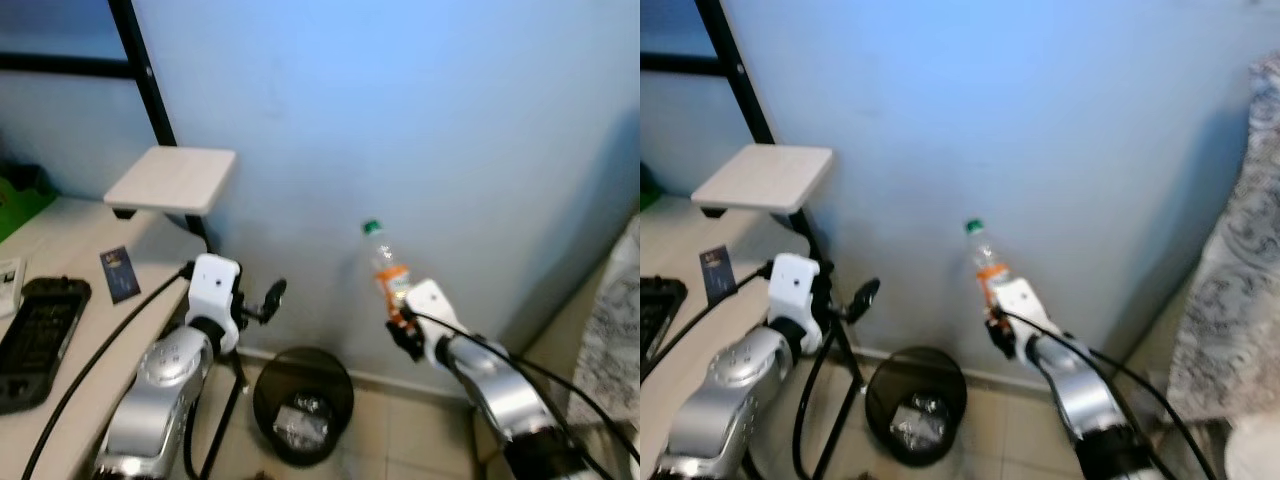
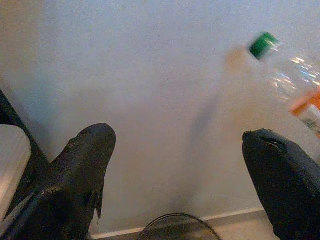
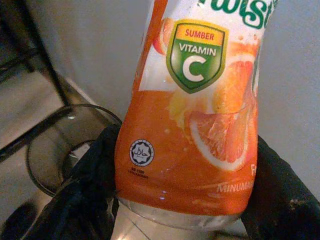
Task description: Clean up the room
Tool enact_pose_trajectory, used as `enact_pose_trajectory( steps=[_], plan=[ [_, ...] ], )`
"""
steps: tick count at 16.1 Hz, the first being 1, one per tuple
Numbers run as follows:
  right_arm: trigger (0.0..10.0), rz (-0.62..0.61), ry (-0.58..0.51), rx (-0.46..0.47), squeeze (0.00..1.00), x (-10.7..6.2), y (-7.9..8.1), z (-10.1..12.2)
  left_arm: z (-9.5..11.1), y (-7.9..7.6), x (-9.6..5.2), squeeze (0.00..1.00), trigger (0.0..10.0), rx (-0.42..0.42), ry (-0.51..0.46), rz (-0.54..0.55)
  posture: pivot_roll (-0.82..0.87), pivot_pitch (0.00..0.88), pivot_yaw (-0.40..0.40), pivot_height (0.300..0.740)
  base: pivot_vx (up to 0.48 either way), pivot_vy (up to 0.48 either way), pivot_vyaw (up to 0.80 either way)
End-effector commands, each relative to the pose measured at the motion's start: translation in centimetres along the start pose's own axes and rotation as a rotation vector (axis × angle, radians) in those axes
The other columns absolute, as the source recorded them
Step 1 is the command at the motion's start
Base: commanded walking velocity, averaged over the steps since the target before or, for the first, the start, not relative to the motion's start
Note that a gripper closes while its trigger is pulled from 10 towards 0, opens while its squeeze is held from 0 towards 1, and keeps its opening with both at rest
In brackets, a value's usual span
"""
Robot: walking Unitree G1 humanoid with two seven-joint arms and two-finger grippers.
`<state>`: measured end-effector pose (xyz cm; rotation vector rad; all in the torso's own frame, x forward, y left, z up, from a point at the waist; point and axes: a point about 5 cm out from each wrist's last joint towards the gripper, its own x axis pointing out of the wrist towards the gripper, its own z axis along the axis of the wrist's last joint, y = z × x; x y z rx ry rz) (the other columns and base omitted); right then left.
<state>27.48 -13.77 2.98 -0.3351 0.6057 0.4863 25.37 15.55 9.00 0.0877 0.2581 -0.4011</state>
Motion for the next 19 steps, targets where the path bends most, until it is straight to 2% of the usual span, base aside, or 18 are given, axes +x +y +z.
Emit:
enact_pose_trajectory(
  steps=[1,3,4,6,8,11,14,19],
  plan=[
    [10.0,0.058,0.021,-0.025,0.0,0.7,1.2,0.2,-0.8,-0.3,-0.4,0.0,10.0,0.037,0.045,-0.054,0.09,0.0,0.026,0.74,0.0,0.0,0.0],
    [10.0,0.079,0.059,-0.066,0.0,1.3,1.5,-0.3,-1.0,-0.8,-0.5,0.0,10.0,0.06,0.061,-0.111,0.09,0.0,0.02,0.74,0.0,0.0,0.0],
    [10.0,0.11,0.106,-0.117,0.0,2.0,1.9,-1.0,-1.1,-1.1,-0.6,0.0,10.0,0.06,0.075,-0.164,0.09,0.0,0.016,0.74,0.0,0.0,0.0],
    [10.0,0.141,0.175,-0.16,0.0,2.9,2.7,-1.9,-1.5,-1.2,-0.9,0.0,10.0,0.08,0.119,-0.248,0.09,0.0,0.007,0.74,0.0,0.0,0.0],
    [10.0,0.137,0.204,-0.148,0.0,3.6,3.4,-2.3,-2.0,-1.1,-1.3,0.0,10.0,0.126,0.173,-0.314,0.1,0.0,-0.004,0.74,0.0,0.0,0.0],
    [10.0,0.124,0.231,-0.158,0.0,4.2,4.1,-2.4,-2.4,-0.7,-1.9,0.0,10.0,0.142,0.218,-0.358,0.1,0.0,-0.003,0.74,0.0,0.0,0.0],
    [10.0,0.129,0.231,-0.163,0.0,4.8,4.8,-1.4,-3.0,-0.7,-2.5,0.0,10.0,0.148,0.27,-0.399,0.1,0.0,-0.002,0.74,0.0,0.0,0.0],
    [10.0,0.177,0.236,-0.164,0.0,5.1,5.6,-1.1,-3.1,-0.8,-2.5,0.0,10.0,0.153,0.286,-0.415,0.1,0.0,-0.004,0.74,0.0,0.0,0.0]
  ],
)
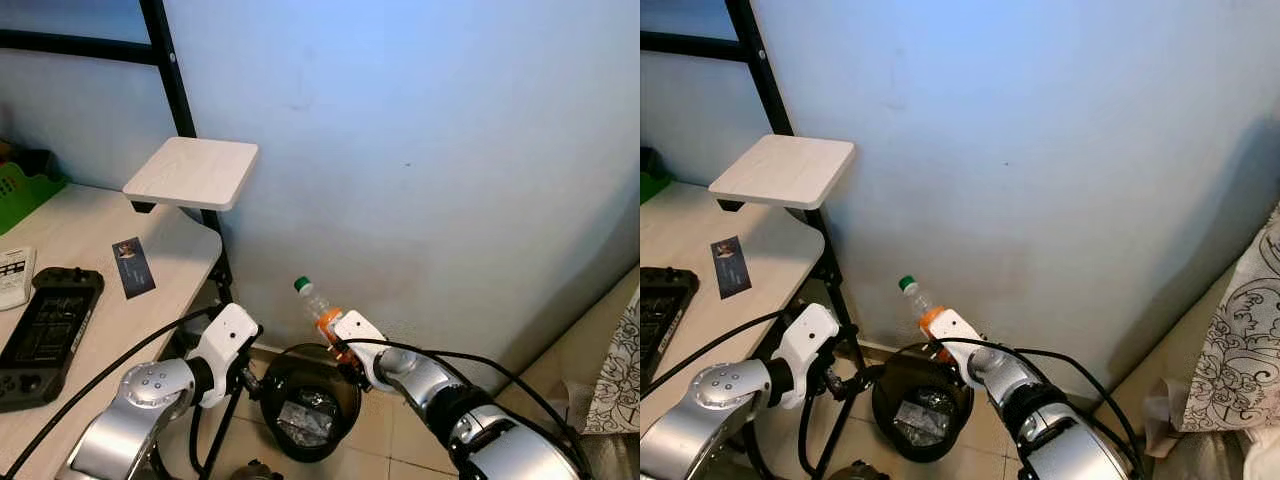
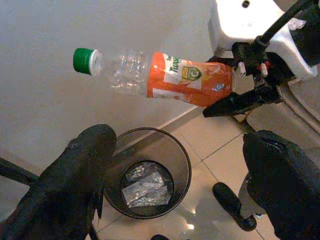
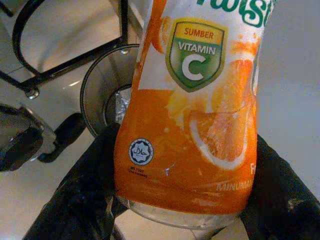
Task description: Clean up the room
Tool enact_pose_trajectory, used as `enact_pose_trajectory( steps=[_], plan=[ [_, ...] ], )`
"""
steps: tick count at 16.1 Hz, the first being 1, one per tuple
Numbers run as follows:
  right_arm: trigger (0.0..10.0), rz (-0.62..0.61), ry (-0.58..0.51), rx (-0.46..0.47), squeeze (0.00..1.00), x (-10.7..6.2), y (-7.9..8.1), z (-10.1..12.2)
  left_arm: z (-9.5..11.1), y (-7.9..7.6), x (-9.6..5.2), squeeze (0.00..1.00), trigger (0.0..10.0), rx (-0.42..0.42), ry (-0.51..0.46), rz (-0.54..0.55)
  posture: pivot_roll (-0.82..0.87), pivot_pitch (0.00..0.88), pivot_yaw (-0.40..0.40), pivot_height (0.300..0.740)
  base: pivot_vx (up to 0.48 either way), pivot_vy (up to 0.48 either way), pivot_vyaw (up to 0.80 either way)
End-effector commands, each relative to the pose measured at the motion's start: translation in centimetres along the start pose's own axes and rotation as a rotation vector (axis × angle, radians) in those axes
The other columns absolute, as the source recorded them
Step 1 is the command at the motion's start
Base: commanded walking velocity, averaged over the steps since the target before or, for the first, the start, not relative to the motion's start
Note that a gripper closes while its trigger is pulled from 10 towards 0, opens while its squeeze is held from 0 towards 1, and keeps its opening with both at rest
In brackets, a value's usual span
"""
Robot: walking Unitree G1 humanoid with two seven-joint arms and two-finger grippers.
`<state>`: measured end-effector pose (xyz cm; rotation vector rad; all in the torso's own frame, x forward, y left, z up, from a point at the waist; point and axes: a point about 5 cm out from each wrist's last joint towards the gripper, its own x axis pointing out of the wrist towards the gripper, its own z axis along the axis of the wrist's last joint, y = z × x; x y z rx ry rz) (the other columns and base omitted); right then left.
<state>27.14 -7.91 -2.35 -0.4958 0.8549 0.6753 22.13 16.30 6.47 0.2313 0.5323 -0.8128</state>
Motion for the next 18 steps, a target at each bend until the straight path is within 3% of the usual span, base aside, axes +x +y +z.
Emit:
enact_pose_trajectory(
  steps=[1,2,6,13,15,16,17,18],
  plan=[
    [10.0,-0.001,-0.016,-0.002,0.24,-0.1,-0.3,0.5,0.3,0.0,-0.1,0.0,10.0,0.015,0.006,-0.005,0.1,0.0,-0.006,0.74,0.0,0.0,0.0],
    [10.0,0.013,-0.016,0.009,1.0,-0.1,-0.2,0.5,0.3,0.1,-0.1,0.0,10.0,0.015,0.007,-0.004,0.1,0.0,-0.006,0.74,0.0,0.0,0.0],
    [10.0,0.101,-0.016,0.046,1.0,0.0,0.6,0.5,0.4,0.2,0.0,0.0,10.0,0.015,0.007,-0.004,0.1,0.0,-0.002,0.74,0.0,0.0,0.0],
    [10.0,0.12,-0.024,0.049,1.0,0.1,0.7,0.5,0.5,0.3,0.1,0.0,10.0,0.018,0.005,0.01,0.1,0.0,-0.004,0.74,0.0,0.0,0.0],
    [10.0,0.072,-0.152,0.137,1.0,-0.5,-0.8,1.7,0.8,0.8,0.1,0.0,10.0,-0.016,-0.028,0.105,0.11,0.0,-0.004,0.74,0.0,0.0,0.0],
    [10.0,0.037,-0.231,0.19,1.0,-1.1,-1.9,2.3,1.5,1.7,0.3,0.0,10.0,-0.086,-0.075,0.225,0.11,0.0,-0.004,0.74,0.0,0.0,0.0],
    [10.0,-0.012,-0.335,0.283,0.31,-2.1,-3.2,2.8,2.3,2.4,0.3,0.0,10.0,-0.151,-0.137,0.322,0.09,0.0,0.0,0.74,0.0,0.0,0.0],
    [10.0,-0.069,-0.427,0.375,0.0,-3.4,-4.4,3.0,3.0,2.7,0.5,0.0,10.0,-0.18,-0.194,0.381,0.08,0.0,0.009,0.74,0.0,0.0,0.0]
  ],
)
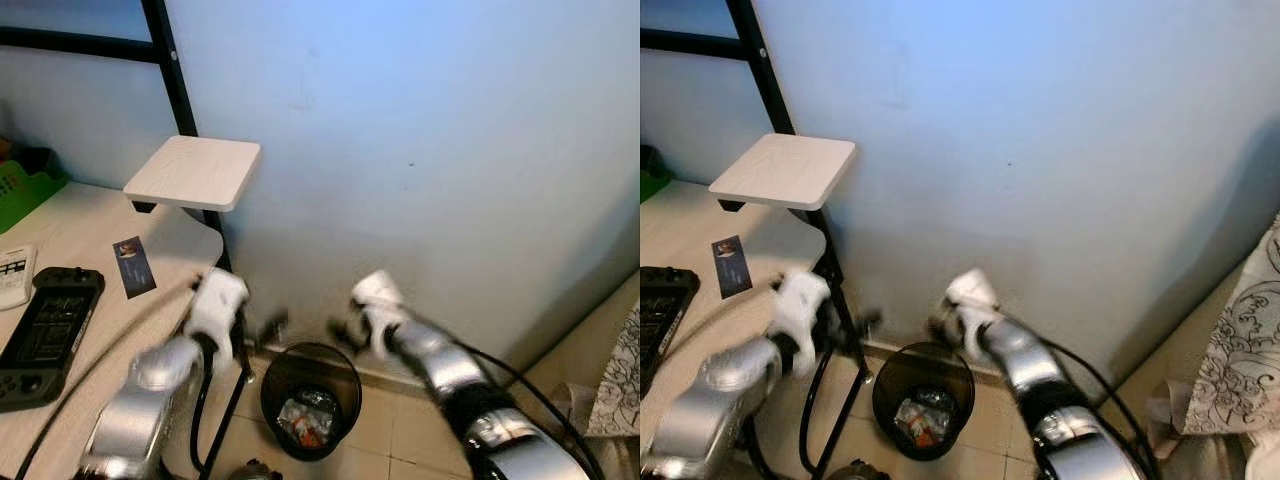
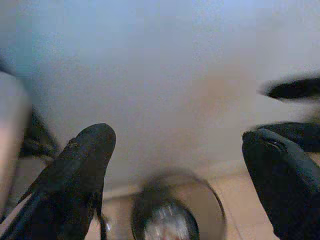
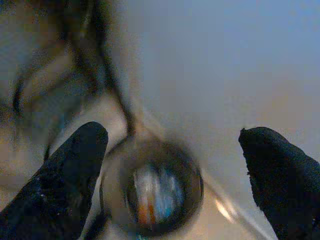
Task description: Clean up the room
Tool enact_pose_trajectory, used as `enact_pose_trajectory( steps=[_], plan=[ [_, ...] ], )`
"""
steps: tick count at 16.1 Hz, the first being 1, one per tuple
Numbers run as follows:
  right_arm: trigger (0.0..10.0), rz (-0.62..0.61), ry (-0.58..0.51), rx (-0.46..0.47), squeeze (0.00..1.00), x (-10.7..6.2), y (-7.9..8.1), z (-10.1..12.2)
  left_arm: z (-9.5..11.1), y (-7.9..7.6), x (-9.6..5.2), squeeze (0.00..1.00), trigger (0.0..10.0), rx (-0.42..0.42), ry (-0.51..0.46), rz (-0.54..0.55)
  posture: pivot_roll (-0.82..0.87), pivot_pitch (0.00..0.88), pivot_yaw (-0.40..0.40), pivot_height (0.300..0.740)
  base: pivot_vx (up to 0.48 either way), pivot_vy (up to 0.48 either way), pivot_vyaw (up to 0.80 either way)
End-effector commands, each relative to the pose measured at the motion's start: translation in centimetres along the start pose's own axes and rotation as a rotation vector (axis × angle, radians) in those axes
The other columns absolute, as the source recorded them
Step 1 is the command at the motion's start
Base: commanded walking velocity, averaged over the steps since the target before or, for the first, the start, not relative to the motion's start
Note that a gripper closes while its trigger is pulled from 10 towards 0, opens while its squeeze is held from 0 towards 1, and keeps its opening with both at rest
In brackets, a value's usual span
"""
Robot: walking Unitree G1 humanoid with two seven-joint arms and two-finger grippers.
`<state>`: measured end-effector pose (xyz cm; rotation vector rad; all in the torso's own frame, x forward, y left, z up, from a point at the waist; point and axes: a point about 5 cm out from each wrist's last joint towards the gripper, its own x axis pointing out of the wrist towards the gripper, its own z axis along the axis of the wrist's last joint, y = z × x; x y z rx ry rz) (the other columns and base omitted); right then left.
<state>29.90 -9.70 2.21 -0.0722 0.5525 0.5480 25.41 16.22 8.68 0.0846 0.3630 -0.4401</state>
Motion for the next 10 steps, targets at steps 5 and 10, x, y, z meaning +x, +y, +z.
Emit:
enact_pose_trajectory(
  steps=[5,10],
  plan=[
    [10.0,-0.255,-0.248,0.124,0.0,-4.0,-2.5,3.1,1.8,0.2,0.8,0.0,10.0,-0.124,-0.141,0.157,0.02,0.0,0.04,0.74,0.0,0.0,0.0],
    [10.0,-0.295,-0.334,0.147,0.0,-6.1,-1.8,4.0,2.2,0.5,0.7,0.0,10.0,-0.096,-0.167,0.185,0.02,0.0,0.052,0.74,0.0,0.0,0.0]
  ],
)
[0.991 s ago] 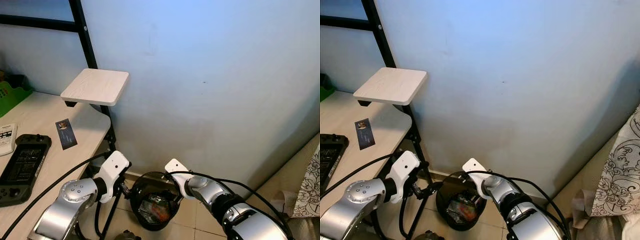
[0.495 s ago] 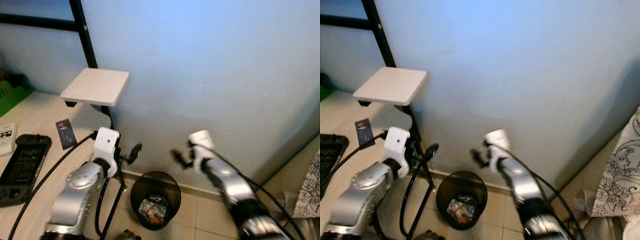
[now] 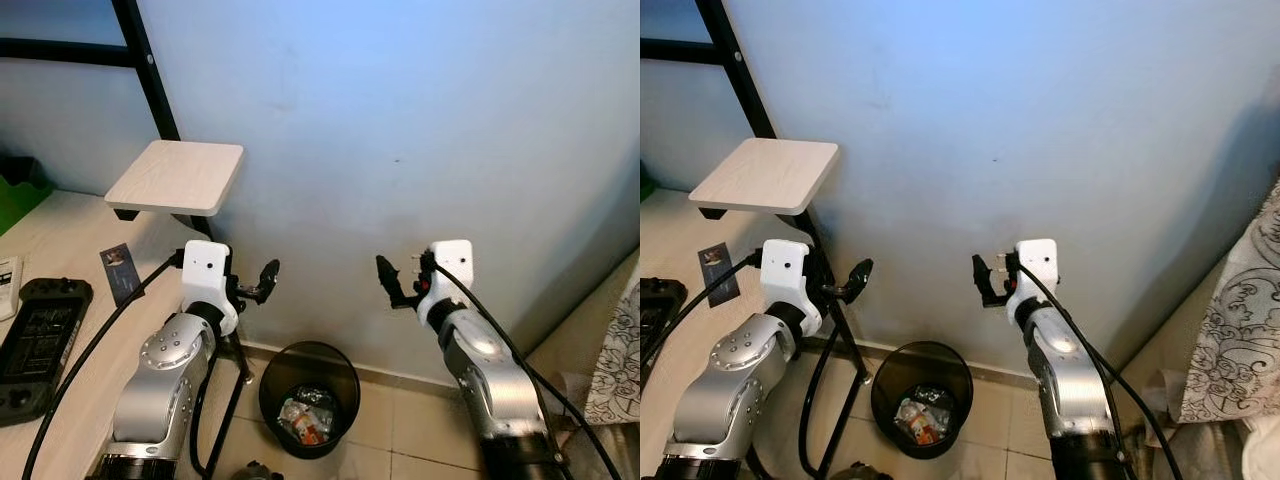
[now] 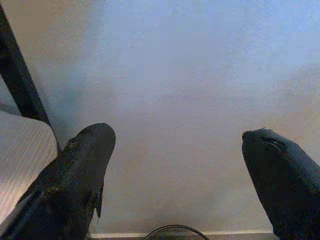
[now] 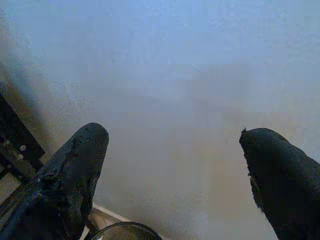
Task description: Clean up the room
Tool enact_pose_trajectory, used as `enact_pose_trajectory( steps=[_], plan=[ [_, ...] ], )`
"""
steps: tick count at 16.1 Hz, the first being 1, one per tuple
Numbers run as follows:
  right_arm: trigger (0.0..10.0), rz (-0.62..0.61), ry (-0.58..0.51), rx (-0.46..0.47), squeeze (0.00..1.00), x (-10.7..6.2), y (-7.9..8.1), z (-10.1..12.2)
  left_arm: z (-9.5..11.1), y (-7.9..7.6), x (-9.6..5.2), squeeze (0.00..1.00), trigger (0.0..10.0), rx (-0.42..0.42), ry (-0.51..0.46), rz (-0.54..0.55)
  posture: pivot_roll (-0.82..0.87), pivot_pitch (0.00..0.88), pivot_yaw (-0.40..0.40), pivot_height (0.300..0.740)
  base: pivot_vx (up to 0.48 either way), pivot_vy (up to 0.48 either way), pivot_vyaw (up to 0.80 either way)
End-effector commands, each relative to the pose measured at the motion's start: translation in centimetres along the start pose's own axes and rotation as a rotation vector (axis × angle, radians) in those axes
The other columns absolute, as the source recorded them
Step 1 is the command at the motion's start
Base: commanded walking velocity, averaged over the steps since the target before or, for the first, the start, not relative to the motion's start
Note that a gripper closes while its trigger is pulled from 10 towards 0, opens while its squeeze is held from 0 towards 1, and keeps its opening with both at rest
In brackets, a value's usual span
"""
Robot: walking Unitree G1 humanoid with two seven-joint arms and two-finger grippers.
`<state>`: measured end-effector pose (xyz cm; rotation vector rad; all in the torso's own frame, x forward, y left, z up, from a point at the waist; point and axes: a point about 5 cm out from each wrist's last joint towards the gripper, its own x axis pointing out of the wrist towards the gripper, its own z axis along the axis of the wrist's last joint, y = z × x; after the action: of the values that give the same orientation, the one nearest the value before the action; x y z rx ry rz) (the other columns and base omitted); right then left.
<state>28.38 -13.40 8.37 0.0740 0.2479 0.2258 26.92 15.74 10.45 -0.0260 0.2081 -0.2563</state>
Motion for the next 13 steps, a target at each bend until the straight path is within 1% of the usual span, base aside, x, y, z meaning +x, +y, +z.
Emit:
enact_pose_trajectory(
  steps=[1,3,6,10,13],
  plan=[
    [10.0,-0.004,0.001,0.002,0.0,-0.12,0.1,0.25,-0.02,0.34,-0.05,0.0,10.0,0.011,0.003,0.014,0.02,0.0,0.052,0.74,0.0,0.0,0.0],
    [10.0,-0.002,0.01,-0.014,0.0,-0.36,0.23,0.09,-0.15,0.39,-0.16,0.0,10.0,0.012,0.006,0.013,0.03,0.0,0.052,0.74,0.0,0.0,0.0],
    [10.0,-0.004,0.018,-0.016,0.0,-0.4,0.32,0.01,-0.19,0.4,-0.14,0.0,10.0,0.039,0.015,0.014,0.03,0.0,0.053,0.74,0.0,0.0,0.0],
    [10.0,-0.022,0.039,-0.01,0.0,-0.5,0.25,-0.31,-0.26,0.48,-0.23,0.0,10.0,0.053,0.019,0.009,0.04,0.0,0.052,0.74,0.0,0.0,0.0],
    [10.0,-0.033,0.039,0.007,0.0,-0.66,-0.02,-0.39,-0.51,0.36,-0.43,0.0,10.0,0.067,0.033,-0.006,0.04,0.0,0.05,0.74,0.0,0.0,-0.79]
  ],
)
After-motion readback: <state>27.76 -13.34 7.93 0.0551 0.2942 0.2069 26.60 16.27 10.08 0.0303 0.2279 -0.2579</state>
